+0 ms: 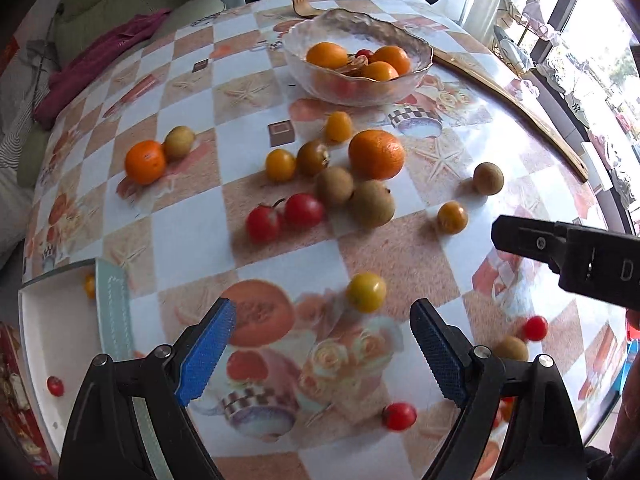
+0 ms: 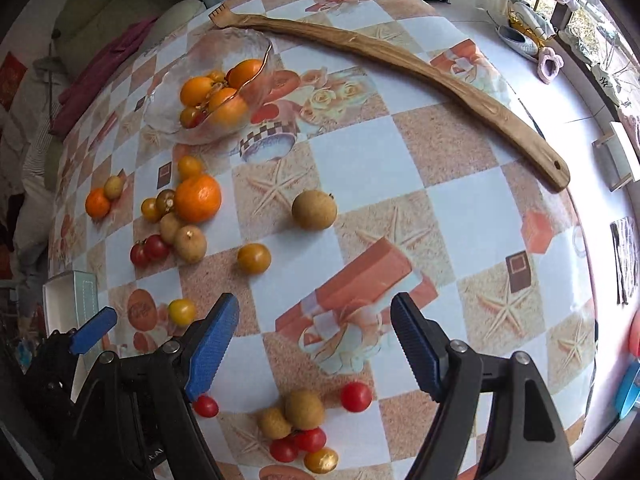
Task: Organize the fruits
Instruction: 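Return both tools to the fruit and grasp a kiwi with the right tool, then grasp a yellow cherry tomato with the left tool while the right tool holds the kiwi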
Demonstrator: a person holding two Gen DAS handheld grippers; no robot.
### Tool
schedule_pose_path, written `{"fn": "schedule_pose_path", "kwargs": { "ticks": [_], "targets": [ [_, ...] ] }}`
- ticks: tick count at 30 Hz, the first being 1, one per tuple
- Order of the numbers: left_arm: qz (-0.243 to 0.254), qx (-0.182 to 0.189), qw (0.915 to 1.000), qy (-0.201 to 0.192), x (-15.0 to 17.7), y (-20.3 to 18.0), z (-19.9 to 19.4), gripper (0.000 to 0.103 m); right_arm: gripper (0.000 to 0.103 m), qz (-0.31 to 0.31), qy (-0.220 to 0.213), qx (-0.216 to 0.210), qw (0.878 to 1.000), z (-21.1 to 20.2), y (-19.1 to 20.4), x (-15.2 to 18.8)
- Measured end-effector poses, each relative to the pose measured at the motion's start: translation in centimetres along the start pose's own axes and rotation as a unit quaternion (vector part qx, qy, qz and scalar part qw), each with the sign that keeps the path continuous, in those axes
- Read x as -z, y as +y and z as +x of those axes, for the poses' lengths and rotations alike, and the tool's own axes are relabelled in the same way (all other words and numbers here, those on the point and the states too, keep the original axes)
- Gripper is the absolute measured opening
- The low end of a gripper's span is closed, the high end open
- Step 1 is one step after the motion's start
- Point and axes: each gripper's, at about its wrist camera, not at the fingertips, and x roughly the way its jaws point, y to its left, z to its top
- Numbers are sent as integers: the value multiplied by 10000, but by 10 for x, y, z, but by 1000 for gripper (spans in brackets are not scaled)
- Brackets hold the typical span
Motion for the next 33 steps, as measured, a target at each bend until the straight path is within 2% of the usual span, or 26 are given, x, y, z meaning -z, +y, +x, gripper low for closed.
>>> {"fn": "schedule_pose_path", "kwargs": {
  "ticks": [11, 14, 17, 20, 22, 23, 25, 26, 29, 33],
  "targets": [
    [-10, -64, 9998, 207, -11, -18, 22, 89, 81, -129, -36, 101, 9999, 23, -2, -36],
    [39, -68, 9997, 219, -13, -21, 23, 89, 70, -196, -23, 159, 9997, 27, 2, -39],
    [88, 24, 9997, 228, -14, -26, 22, 77, 67, -290, -55, 276, 9992, 30, 7, -41],
    [219, 54, 9996, 191, -14, -33, 19, 68, 55, -416, -106, 430, 9981, 31, 12, -41],
    [241, 182, 9994, 170, -14, -36, 17, 51, 37, -515, -128, 551, 9971, 31, 14, -40],
    [285, 156, 9994, 132, -13, -38, 16, 48, 32, -538, -133, 579, 9968, 31, 15, -40],
    [340, 30, 9994, 46, -13, -41, 14, 29, 29, -486, -136, 499, 9975, 30, 12, -40],
    [323, 1, 9995, 36, -14, -39, 13, 24, 29, -446, -139, 456, 9979, 28, 9, -38],
    [39, 311, 9995, 99, -18, -26, 12, 22, 29, -369, -161, 333, 9986, 25, 4, -35],
    [17, 371, 9993, 8, -16, -16, 3, 22, 29, -383, -209, 239, 9988, 17, 4, -27]
  ]
}}
